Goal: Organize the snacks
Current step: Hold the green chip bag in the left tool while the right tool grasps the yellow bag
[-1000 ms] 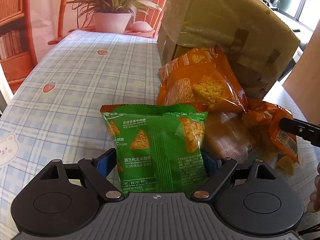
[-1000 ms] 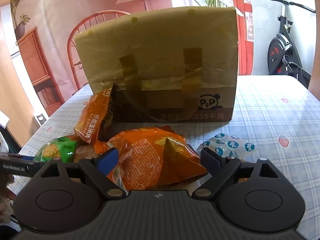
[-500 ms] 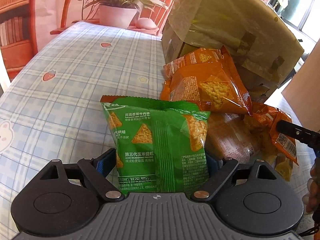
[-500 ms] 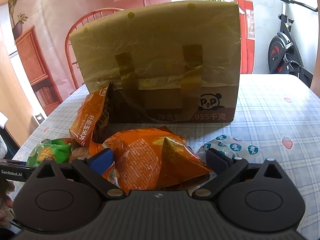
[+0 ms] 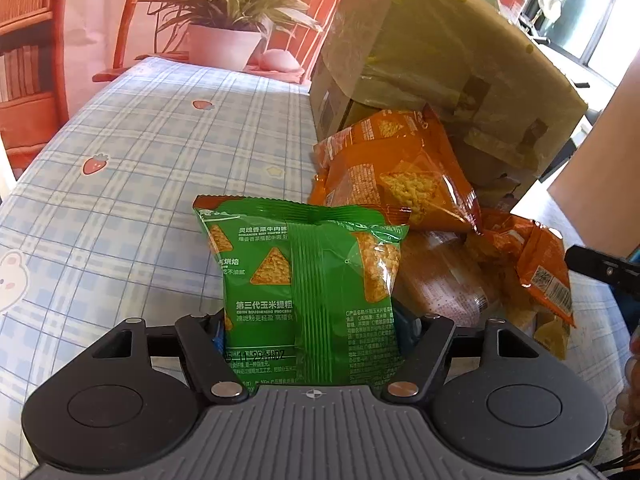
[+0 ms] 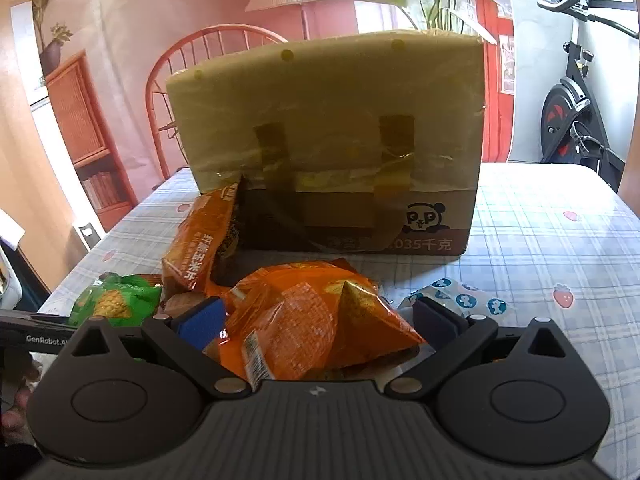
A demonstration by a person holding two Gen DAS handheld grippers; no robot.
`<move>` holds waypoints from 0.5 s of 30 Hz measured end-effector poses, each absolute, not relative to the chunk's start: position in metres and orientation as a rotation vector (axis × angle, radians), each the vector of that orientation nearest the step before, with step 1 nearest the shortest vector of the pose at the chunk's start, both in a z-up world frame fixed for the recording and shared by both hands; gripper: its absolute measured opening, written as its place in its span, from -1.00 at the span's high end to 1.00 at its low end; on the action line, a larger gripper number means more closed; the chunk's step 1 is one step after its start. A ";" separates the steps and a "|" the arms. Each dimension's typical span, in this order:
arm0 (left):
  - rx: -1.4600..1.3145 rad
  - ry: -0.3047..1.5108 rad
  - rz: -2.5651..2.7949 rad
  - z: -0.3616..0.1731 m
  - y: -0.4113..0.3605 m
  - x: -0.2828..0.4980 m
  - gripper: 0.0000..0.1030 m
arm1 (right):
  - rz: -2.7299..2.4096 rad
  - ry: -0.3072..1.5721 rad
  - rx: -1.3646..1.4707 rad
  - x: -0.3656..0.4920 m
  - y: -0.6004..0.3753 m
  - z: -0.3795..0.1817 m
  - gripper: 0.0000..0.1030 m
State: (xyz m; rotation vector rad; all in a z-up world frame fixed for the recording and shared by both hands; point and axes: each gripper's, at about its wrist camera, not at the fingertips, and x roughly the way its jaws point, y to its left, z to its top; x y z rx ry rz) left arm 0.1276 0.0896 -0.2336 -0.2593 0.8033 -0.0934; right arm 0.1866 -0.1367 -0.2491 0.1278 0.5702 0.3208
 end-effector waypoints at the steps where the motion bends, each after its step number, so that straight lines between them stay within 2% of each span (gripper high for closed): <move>1: -0.259 0.799 -0.093 -0.233 0.089 0.127 -0.43 | 0.316 0.575 0.132 0.187 -0.138 -0.250 -0.98; 15: -0.243 0.752 -0.130 -0.207 0.094 0.101 -0.43 | 0.373 0.601 0.122 0.148 -0.129 -0.233 -0.98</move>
